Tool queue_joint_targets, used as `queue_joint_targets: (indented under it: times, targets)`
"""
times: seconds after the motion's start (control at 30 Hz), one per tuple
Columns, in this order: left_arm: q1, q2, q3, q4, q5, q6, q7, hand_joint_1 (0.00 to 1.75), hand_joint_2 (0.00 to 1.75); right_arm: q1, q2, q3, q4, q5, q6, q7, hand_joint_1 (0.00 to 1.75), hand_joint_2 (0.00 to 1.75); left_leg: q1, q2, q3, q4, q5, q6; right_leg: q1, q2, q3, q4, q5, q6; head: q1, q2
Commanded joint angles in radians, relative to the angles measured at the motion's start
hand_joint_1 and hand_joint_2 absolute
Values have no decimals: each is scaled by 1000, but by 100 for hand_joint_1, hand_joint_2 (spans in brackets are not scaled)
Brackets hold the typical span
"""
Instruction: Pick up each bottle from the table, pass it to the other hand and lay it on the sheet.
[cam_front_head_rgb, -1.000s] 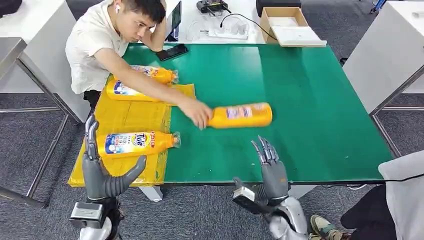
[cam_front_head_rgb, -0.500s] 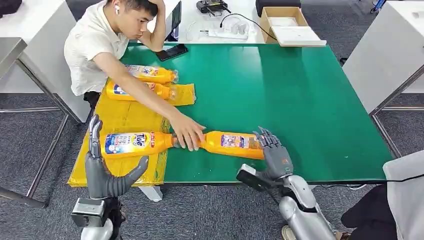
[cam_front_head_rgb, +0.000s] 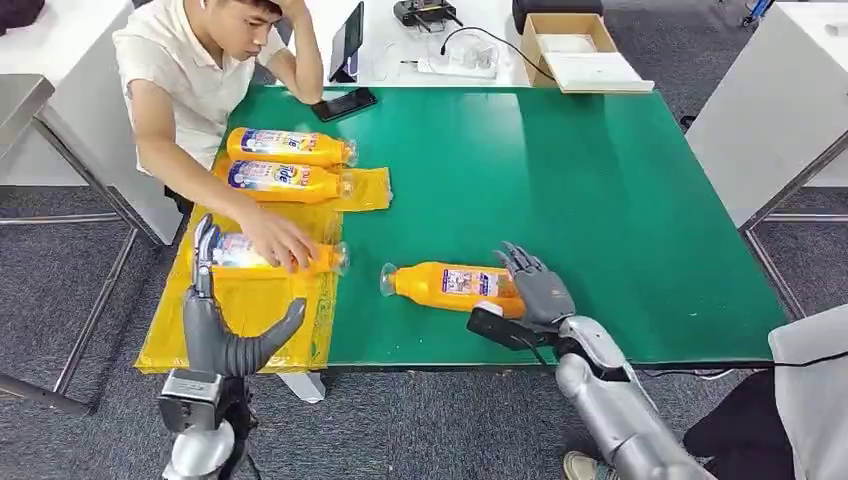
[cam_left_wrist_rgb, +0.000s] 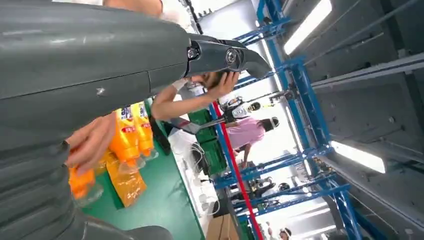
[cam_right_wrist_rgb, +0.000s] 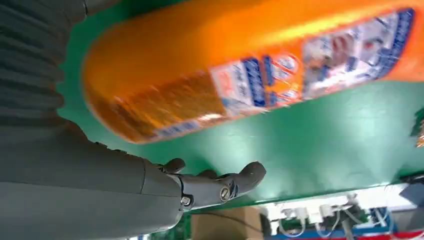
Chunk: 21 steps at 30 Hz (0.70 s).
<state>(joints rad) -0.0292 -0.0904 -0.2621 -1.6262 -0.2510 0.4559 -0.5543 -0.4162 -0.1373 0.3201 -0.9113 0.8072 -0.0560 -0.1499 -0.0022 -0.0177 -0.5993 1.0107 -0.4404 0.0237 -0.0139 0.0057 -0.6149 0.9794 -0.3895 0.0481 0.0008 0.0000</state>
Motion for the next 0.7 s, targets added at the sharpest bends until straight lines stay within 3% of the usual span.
queue_joint_targets:
  times: [0.03,0.17,0.27,0.37,0.7]
  targets:
    - [-79,13,-45,111,-8,-20,42,0,175,-175,54,140,275,-3,38,28,0,175,1,5,4,-1,-1,-2,1,3,3,0,0,-2,0,0]
    - [-132,26,-71,183,30,-99,73,0,175,-246,51,138,385,-123,220,12,0,175,0,2,2,-1,0,-1,0,1,2,0,0,-1,0,0]
    - [-163,27,-80,226,46,-126,79,0,175,-282,34,197,423,-105,233,26,0,175,0,1,4,0,-1,-2,0,-1,4,0,-1,-2,0,0]
    - [-188,30,-98,262,80,-189,99,0,175,-326,5,265,477,-87,348,83,0,175,1,1,5,-1,0,-2,1,-1,5,-1,0,-2,0,0]
    - [-224,37,-123,322,94,-242,117,0,175,-386,-88,403,478,-52,483,100,0,175,0,-3,6,0,0,-1,0,-4,7,-1,0,-1,0,0]
